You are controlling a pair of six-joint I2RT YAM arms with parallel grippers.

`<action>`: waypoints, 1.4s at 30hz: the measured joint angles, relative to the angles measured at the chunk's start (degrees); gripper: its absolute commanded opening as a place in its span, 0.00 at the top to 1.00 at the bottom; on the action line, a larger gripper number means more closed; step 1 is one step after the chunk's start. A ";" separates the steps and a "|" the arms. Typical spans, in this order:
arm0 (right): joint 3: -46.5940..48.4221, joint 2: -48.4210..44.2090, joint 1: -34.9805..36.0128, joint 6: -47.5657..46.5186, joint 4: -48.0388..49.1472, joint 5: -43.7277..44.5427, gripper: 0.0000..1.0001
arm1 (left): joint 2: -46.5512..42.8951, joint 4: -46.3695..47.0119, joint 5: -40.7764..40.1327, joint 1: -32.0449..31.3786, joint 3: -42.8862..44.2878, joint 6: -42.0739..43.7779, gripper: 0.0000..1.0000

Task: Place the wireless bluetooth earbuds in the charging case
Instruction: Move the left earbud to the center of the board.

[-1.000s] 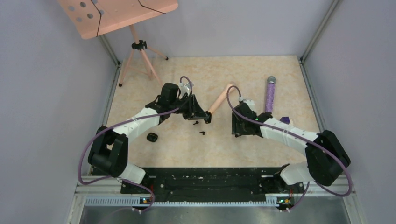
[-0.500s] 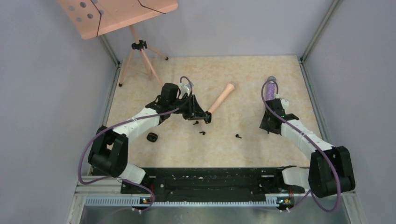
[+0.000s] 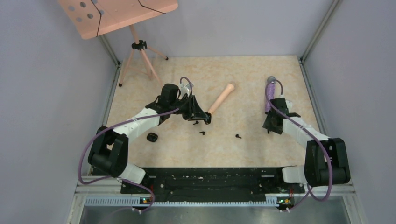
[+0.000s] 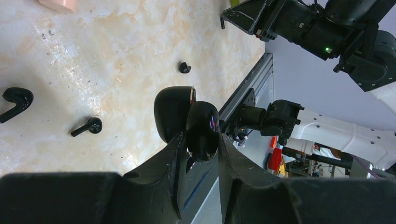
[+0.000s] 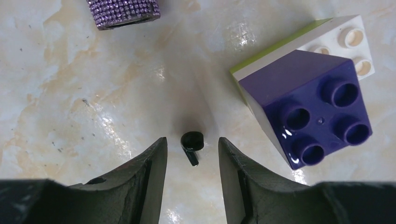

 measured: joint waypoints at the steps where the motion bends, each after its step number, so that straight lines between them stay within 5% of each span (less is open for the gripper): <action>1: 0.00 0.37 -0.52 -0.11 0.28 -0.39 0.55 | 0.00 0.02 0.00 0.00 0.00 0.00 1.00; 11: 0.46 3.41 -2.03 -1.01 2.03 -3.54 0.60 | 0.00 0.02 0.00 0.00 -0.04 0.00 1.00; 21: 0.50 3.63 -2.14 -1.66 3.26 -5.81 0.80 | -0.85 0.00 0.00 0.00 -0.20 0.02 1.00; 42: -3.61 -5.62 -1.16 -0.59 2.01 -19.45 0.84 | -0.83 -0.07 0.00 0.00 -0.17 0.02 1.00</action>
